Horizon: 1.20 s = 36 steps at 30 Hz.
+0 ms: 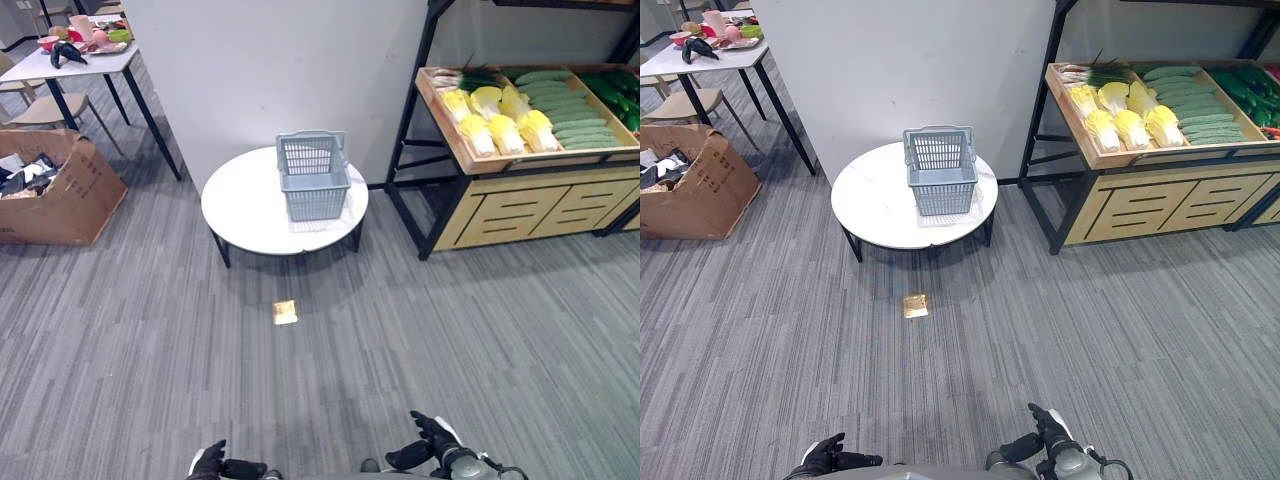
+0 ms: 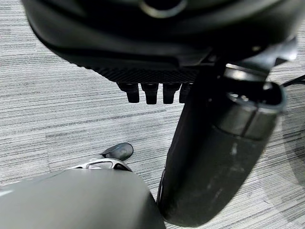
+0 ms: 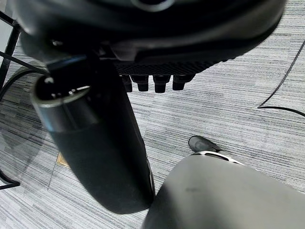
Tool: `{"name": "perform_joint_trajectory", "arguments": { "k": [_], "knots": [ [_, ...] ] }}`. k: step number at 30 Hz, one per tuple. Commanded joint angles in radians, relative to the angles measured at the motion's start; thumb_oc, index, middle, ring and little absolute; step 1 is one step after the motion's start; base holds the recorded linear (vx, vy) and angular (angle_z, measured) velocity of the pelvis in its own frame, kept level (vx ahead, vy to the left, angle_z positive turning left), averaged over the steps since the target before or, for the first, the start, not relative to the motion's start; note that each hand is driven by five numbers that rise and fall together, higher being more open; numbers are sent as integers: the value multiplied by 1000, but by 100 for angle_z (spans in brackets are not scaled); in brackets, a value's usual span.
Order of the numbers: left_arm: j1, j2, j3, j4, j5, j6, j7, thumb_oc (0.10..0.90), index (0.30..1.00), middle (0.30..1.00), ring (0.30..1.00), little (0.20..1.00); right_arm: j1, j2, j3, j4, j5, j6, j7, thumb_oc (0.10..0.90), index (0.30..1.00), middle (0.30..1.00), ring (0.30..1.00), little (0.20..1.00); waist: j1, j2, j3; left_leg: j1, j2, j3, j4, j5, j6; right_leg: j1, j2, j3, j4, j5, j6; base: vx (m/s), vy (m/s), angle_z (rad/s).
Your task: Get the vegetables into the basket
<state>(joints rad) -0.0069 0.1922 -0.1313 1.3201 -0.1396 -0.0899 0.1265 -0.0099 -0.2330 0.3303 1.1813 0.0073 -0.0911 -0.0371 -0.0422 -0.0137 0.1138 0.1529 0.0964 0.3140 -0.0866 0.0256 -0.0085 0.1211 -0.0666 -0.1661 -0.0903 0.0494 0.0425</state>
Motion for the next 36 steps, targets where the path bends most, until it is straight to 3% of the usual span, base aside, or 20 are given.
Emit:
{"name": "perform_joint_trajectory", "arguments": {
  "k": [1,7,9,13,30,36],
  "knots": [
    [-35,-13,-9,40,-6,-10,8,900,1000,1000,1000,1000,-24,-24,49,55,-23,10,-4,900,1000,1000,1000,1000,-6,-18,25,16,49,-54,-1,-51,-95,3,-104,-40,3,-1,100,0,0,0],
    [-33,-3,14,45,-18,-14,31,900,1000,1000,1000,1000,-25,-27,44,50,-23,8,-11,900,1000,1000,1000,1000,-4,-18,27,17,48,-54,-1,-52,-95,3,-103,-38,3,-1,101,0,0,0],
    [18,-15,-1,-41,-34,-33,40,900,1000,1000,1000,1000,-17,-45,29,37,-16,4,-21,900,1000,1000,1000,1000,7,-11,34,13,46,-64,-1,-47,-93,3,-105,-43,3,0,101,0,0,0],
    [0,-16,-9,33,-7,-24,16,900,1000,1000,1000,1000,-28,-35,23,45,-7,0,-20,900,1000,1000,1000,1000,12,-19,40,6,46,-70,-1,-43,-93,3,-103,-49,3,-3,99,2,-15,2],
    [-20,-5,-22,7,-21,-31,16,900,1000,1000,1000,1000,-51,-51,-3,38,51,-1,-27,900,1000,1000,1000,1000,17,-20,60,-10,66,-82,10,-28,-103,-1,-84,-49,3,-16,85,10,-18,0],
    [-34,6,-27,-7,-33,-33,18,900,1000,1000,1000,1000,-66,-66,-14,27,73,-4,-31,900,1000,1000,1000,1000,11,-9,80,-35,87,-93,39,-26,-106,-51,-72,-43,96,-58,65,5,-62,2]
  ]
}}
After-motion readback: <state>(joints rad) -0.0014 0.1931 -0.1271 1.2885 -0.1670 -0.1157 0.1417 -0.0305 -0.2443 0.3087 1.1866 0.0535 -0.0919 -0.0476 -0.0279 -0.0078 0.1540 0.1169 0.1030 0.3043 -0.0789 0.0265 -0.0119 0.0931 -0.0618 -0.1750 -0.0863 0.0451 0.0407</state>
